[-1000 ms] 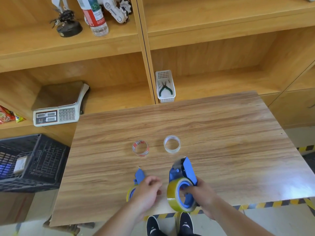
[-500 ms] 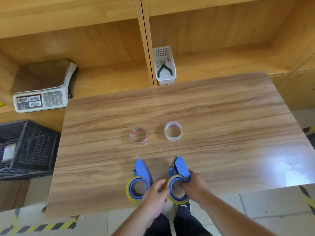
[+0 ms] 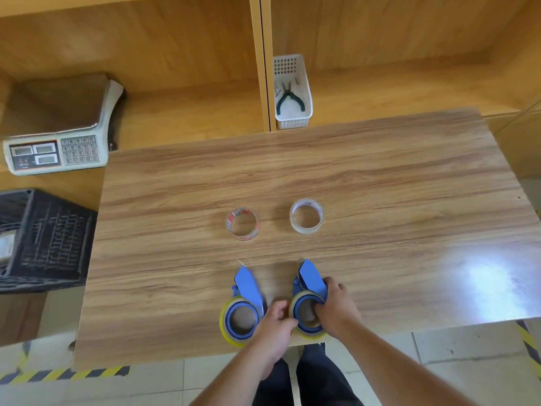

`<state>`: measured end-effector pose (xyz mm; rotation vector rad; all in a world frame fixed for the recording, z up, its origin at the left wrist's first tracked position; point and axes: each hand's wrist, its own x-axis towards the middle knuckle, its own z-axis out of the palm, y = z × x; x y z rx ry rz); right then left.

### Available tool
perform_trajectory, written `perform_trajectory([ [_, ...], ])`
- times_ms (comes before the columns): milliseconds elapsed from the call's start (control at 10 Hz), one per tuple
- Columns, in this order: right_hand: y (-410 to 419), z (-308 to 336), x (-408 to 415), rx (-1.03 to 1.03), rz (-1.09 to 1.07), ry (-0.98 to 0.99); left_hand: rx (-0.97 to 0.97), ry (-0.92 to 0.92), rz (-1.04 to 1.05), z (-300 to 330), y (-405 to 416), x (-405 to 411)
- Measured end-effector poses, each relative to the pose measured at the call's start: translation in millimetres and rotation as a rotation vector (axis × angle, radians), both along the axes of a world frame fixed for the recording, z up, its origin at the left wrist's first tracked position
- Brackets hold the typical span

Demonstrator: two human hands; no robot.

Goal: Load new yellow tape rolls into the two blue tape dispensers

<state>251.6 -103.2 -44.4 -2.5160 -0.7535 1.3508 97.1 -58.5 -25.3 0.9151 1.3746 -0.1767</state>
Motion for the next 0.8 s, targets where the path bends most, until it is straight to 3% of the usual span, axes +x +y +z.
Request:
perform_trajectory([
  [800, -8, 19, 3, 0.052, 0.030, -0.023, 0.105, -0.034, -0.065, 24, 3, -18],
])
